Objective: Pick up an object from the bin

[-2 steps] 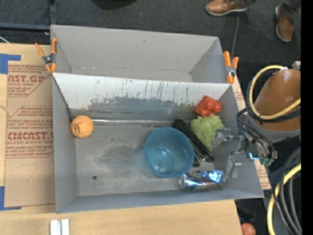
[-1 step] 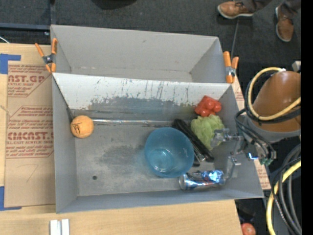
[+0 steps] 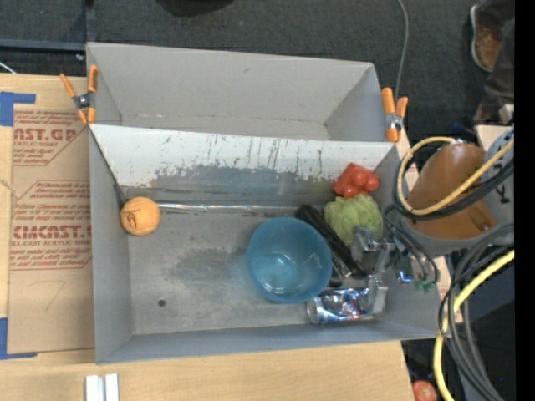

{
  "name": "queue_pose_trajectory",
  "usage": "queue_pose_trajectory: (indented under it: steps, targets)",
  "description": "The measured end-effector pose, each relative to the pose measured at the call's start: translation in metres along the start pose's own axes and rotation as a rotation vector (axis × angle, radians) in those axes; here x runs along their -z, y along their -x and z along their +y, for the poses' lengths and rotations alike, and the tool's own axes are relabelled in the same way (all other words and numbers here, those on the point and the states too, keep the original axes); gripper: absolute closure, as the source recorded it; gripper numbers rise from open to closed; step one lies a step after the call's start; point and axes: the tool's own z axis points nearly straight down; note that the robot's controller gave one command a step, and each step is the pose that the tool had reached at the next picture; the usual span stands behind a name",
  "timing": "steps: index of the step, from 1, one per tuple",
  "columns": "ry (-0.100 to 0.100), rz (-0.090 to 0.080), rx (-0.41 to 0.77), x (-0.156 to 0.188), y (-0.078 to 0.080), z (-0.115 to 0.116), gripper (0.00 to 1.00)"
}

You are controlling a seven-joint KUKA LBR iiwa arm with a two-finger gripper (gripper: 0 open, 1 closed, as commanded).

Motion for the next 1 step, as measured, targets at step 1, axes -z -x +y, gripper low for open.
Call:
queue_pose_trajectory:
  steps: [1]
  targets:
    - [-0.006, -0.006, 0.222, 0.0224, -0.0034, 0.0028, 0.00]
